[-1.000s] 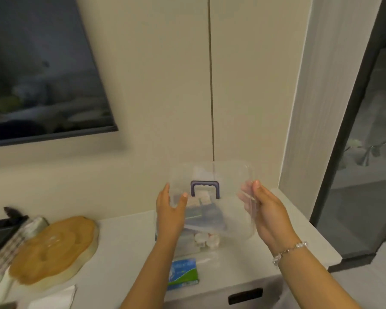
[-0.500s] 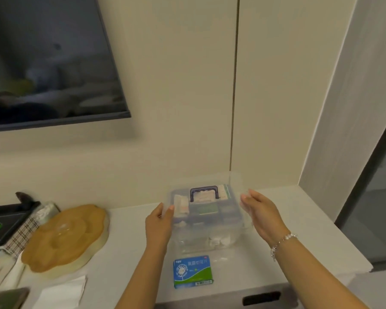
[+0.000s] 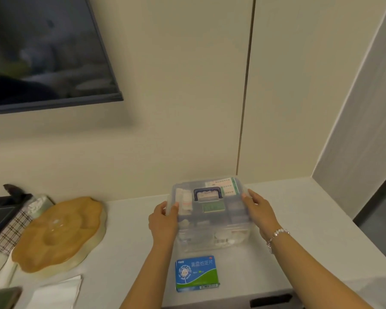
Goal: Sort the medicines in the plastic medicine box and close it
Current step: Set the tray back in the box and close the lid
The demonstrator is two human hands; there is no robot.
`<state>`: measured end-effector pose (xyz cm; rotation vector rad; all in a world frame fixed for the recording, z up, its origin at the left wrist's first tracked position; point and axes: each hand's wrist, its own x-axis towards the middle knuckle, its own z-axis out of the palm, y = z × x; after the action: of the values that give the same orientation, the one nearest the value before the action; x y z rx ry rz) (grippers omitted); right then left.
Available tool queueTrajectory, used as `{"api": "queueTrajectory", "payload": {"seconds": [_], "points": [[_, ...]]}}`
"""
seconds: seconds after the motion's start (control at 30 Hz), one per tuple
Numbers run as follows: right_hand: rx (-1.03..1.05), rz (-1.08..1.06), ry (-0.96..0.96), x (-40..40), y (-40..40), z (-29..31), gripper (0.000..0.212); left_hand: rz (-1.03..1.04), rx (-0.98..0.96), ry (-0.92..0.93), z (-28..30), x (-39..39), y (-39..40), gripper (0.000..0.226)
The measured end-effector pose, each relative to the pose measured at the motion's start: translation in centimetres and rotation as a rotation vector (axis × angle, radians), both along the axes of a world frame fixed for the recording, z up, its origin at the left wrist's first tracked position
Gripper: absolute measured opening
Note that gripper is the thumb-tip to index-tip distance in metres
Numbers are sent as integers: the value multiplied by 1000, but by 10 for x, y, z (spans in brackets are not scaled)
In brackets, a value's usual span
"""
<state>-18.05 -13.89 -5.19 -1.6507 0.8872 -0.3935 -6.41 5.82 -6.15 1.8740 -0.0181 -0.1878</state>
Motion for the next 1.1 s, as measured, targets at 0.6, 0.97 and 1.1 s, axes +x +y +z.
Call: {"api": "queueTrajectory", "payload": {"seconds": [0.6,0.97,1.1], "points": [[-220,-90,-31,47,-27,-7,53,23,5,-83,-2,31,-31,61],[-583,-107,81,54,-25,-9,36,31,121,-238,-2,28,-36,47],[-553,-97,82,53,-28,-11,37,28,140,-235,0,27,-35,46]]}}
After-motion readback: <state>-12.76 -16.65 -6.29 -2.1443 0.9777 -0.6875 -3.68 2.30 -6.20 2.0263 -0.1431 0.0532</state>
